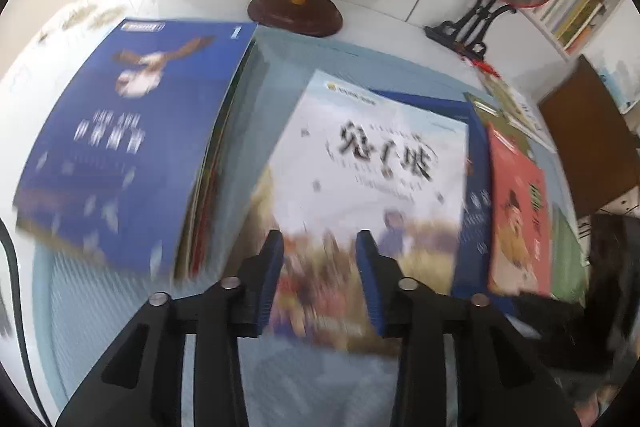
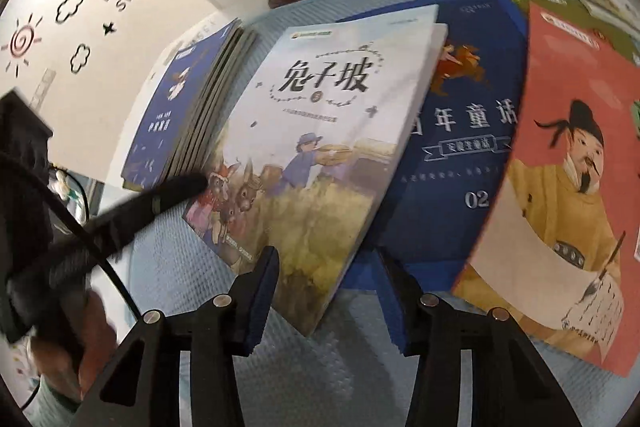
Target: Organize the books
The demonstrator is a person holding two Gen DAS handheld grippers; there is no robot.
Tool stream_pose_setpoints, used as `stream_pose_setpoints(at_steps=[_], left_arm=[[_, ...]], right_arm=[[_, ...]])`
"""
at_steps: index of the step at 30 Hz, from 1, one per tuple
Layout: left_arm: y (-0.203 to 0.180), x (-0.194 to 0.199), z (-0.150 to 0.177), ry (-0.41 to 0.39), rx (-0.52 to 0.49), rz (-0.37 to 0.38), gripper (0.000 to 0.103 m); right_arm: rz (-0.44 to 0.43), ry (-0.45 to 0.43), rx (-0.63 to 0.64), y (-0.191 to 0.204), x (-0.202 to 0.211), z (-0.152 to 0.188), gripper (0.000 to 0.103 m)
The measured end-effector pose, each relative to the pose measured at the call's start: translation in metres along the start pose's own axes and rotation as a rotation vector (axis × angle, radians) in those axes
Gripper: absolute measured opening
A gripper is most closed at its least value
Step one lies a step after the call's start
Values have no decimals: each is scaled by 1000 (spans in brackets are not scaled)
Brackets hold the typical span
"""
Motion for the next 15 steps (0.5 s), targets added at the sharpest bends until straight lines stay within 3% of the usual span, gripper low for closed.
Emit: stream_pose_setpoints(at_steps=[2,4,7,8,11,12,15], left_arm=[[5,-15,-12,27,-14,-25,45],[17,-30,-15,60,-12,-87,45],[17,-40,-12,65,-21,-106,46],[13,-39,-12,72,-24,-93,46],[-18,-33,1,82,6,97,46],[-26,-31,7,90,7,123,46],[-42,-21,28,77,-3,97,44]], right_arm=[[-6,-3,0,-1,1,-1,46],[-7,-10,6,0,2,0,47],[-1,-6,33,5,-1,-2,47],[-3,1,43,8,-5,-3,47],[-30,36,70,13,-7,3,46],[-44,51,84,14,-6,9,46],[-36,70,108,10,-3,23,46]])
Point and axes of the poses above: each gripper's, at about its wrist camera, not at the fingertips, and x roughly against the way its jaws point, y to its left, z to its underside, the point moved 10 cm from there along -x, roughly the way its jaws point, and after that the axes turned 13 degrees about -x, right-handed, at the moved point
